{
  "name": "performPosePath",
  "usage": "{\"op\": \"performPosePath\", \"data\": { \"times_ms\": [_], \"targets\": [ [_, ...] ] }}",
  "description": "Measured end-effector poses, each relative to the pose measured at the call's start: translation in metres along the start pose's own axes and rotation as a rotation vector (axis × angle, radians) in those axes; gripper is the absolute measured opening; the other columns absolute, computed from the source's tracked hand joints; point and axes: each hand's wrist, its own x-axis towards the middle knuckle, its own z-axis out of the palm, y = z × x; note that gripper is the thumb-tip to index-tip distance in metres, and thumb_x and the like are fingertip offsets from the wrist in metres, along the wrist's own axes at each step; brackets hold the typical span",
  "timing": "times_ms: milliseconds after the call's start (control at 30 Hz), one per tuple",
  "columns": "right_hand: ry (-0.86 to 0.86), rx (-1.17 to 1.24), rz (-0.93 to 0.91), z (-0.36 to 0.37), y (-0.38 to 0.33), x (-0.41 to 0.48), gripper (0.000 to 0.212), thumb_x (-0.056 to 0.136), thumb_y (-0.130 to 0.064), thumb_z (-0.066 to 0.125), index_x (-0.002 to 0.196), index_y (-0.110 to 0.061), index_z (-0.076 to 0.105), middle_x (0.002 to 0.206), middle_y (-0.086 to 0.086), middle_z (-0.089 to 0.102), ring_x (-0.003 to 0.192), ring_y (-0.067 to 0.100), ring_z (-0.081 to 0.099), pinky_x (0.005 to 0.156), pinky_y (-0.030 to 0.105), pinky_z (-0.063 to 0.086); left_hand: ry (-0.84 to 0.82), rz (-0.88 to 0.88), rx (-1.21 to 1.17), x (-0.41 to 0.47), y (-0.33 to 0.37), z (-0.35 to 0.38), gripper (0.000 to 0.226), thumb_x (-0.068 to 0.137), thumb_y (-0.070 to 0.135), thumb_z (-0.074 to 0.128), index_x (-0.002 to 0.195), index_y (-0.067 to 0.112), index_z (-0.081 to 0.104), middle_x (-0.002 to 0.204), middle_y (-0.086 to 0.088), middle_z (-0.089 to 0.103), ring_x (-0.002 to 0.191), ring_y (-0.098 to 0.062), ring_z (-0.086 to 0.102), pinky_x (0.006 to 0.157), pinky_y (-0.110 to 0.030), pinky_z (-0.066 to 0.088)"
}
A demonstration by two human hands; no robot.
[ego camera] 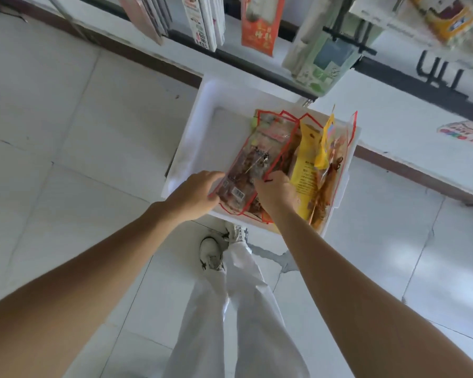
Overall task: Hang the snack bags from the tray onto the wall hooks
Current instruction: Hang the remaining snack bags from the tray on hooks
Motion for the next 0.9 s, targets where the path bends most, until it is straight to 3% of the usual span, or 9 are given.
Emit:
{"op": "performPosePath", "data": {
  "times_ms": [100, 167, 267, 400, 533, 633, 733, 800, 900],
  "targets": [
    [0.009, 0.041, 0.049, 0.010, -0.007, 0.012, 0.038, 0.093, -0.045, 0.056, 0.118, -0.018, 0.052, 0.098, 0.008, 0.067, 0.092, 0.031, 0.065, 0.064, 0.031, 0.046, -0.014, -0.035, -0.032, 0.015, 0.000, 0.005, 0.055, 0.099, 0.013, 0.052, 0.151, 0.017, 0.035, 0.152, -0.007, 0.042, 0.138, -0.022, 0.040, 0.103, -0.025, 0.031],
    [0.047, 0.086, 0.054, 0.011, -0.011, 0.015, 0.030, 0.093, -0.040, 0.056, 0.115, -0.020, 0.055, 0.096, 0.008, 0.068, 0.091, 0.034, 0.066, 0.070, 0.035, 0.052, -0.016, -0.054, -0.050, 0.023, 0.001, 0.006, 0.056, 0.098, 0.013, 0.053, 0.151, 0.017, 0.035, 0.152, -0.007, 0.042, 0.139, -0.022, 0.039, 0.107, -0.027, 0.031],
    [0.127, 0.151, -0.050, 0.014, -0.015, 0.012, 0.019, 0.092, -0.023, 0.051, 0.110, -0.020, 0.057, 0.087, 0.008, 0.066, 0.081, 0.034, 0.062, 0.065, 0.036, 0.048, -0.006, -0.103, -0.092, 0.032, 0.000, 0.004, 0.059, 0.097, 0.015, 0.055, 0.152, 0.020, 0.033, 0.152, -0.007, 0.041, 0.139, -0.022, 0.039, 0.108, -0.031, 0.033],
    [0.129, 0.342, -0.106, 0.017, -0.017, 0.001, 0.012, 0.095, -0.013, 0.042, 0.100, -0.011, 0.053, 0.072, 0.002, 0.056, 0.065, 0.026, 0.053, 0.059, 0.033, 0.039, 0.027, -0.218, -0.258, 0.036, -0.003, 0.003, 0.057, 0.094, 0.013, 0.055, 0.148, 0.023, 0.039, 0.148, -0.007, 0.045, 0.130, -0.022, 0.048, 0.096, -0.025, 0.036],
    [0.093, 0.474, -0.070, 0.014, -0.012, -0.003, 0.010, 0.094, -0.014, 0.042, 0.098, -0.010, 0.050, 0.074, -0.002, 0.053, 0.064, 0.020, 0.052, 0.061, 0.047, 0.051, 0.121, -0.353, -0.607, 0.037, 0.003, -0.008, 0.048, 0.094, 0.011, 0.056, 0.141, 0.016, 0.048, 0.138, -0.010, 0.055, 0.127, -0.022, 0.052, 0.098, -0.031, 0.042],
    [0.061, 0.533, -0.095, 0.001, -0.012, -0.012, 0.010, 0.092, -0.005, 0.043, 0.098, -0.009, 0.051, 0.076, -0.003, 0.051, 0.060, 0.012, 0.049, 0.057, 0.042, 0.049, 0.125, -0.374, -0.697, 0.028, 0.009, -0.019, 0.046, 0.094, 0.010, 0.056, 0.139, 0.017, 0.050, 0.136, -0.009, 0.057, 0.126, -0.022, 0.053, 0.103, -0.036, 0.041],
    [0.009, 0.633, -0.116, -0.019, -0.013, -0.026, 0.020, 0.090, 0.003, 0.043, 0.090, -0.017, 0.049, 0.083, 0.005, 0.053, 0.058, 0.011, 0.051, 0.048, 0.031, 0.042, 0.122, -0.352, -0.715, 0.016, 0.017, -0.031, 0.046, 0.094, 0.011, 0.057, 0.139, 0.019, 0.050, 0.137, -0.008, 0.056, 0.127, -0.022, 0.053, 0.107, -0.037, 0.040],
    [-0.046, 0.709, -0.110, -0.032, -0.015, -0.035, 0.027, 0.091, 0.006, 0.044, 0.090, -0.021, 0.048, 0.096, 0.013, 0.060, 0.071, 0.022, 0.059, 0.051, 0.031, 0.049, 0.112, -0.314, -0.707, 0.006, 0.025, -0.039, 0.044, 0.095, 0.013, 0.057, 0.138, 0.023, 0.051, 0.138, -0.006, 0.056, 0.127, -0.021, 0.053, 0.111, -0.041, 0.039],
    [-0.115, 0.817, -0.145, -0.054, -0.019, -0.057, 0.025, 0.094, 0.007, 0.045, 0.093, -0.017, 0.047, 0.117, 0.025, 0.063, 0.080, 0.029, 0.066, 0.069, 0.049, 0.061, 0.085, -0.263, -0.740, -0.011, 0.042, -0.055, 0.038, 0.095, 0.014, 0.059, 0.132, 0.025, 0.056, 0.134, -0.007, 0.060, 0.123, -0.024, 0.057, 0.111, -0.045, 0.040]
  ]
}}
